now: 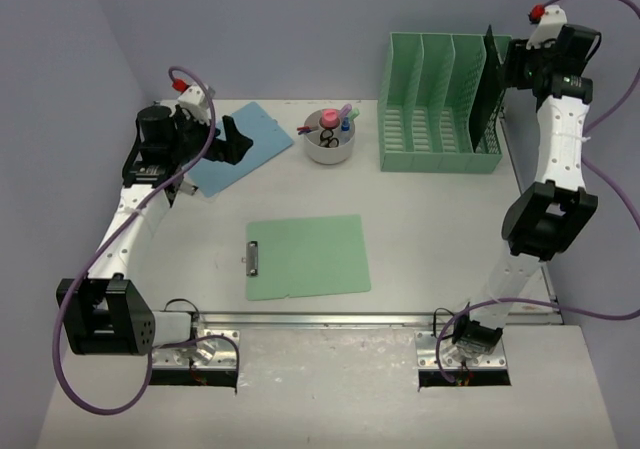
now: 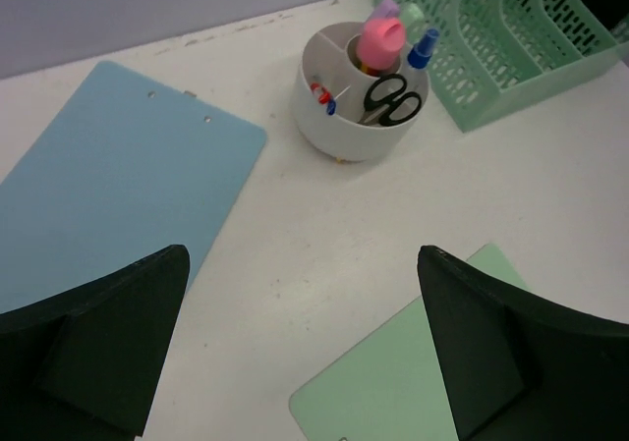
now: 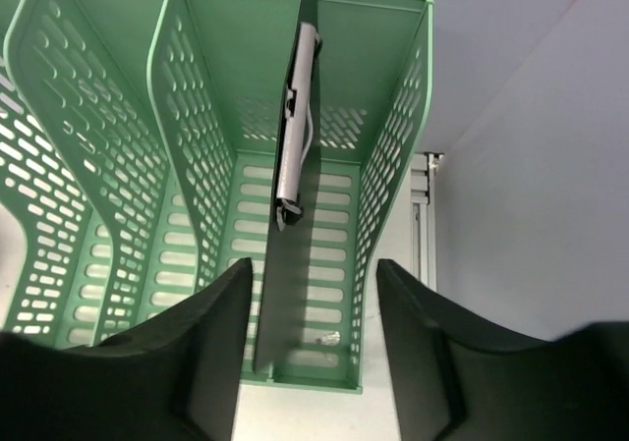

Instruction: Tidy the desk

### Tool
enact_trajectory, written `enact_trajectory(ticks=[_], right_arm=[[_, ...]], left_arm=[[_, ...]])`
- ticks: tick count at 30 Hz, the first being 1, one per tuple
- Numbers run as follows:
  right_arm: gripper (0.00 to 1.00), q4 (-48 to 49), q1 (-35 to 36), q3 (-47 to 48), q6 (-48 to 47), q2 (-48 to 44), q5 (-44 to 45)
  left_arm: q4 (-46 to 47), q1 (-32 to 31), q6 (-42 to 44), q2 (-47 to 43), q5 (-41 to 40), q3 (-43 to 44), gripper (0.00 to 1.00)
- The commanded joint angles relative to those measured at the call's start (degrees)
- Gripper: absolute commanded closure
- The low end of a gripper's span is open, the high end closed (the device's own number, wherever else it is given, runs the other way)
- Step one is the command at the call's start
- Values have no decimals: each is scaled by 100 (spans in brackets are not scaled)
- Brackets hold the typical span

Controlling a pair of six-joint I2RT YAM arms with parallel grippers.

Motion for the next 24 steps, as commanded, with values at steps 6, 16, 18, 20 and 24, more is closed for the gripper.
enact_trajectory(ticks=[6, 16, 18, 20, 24], right_arm=[[44, 426, -18, 401, -144, -424, 252], [42, 883, 0, -415, -93, -1669, 211], [42, 831, 227, -705, -13, -1952, -150], [42, 489, 395, -794, 22, -2243, -388], [42, 22, 974, -1608, 14, -2761, -713]], left_arm=[[-643, -22, -893, -724, -1837, -641, 0], [-1803, -276, -955, -901, -2768, -1381, 0], [-2057, -653, -990, -761, -3014, -1398, 0], [-2216, -986, -1051, -479, -3349, -1407, 0], [-2252, -1401, -1253, -189, -3797, -1513, 1]])
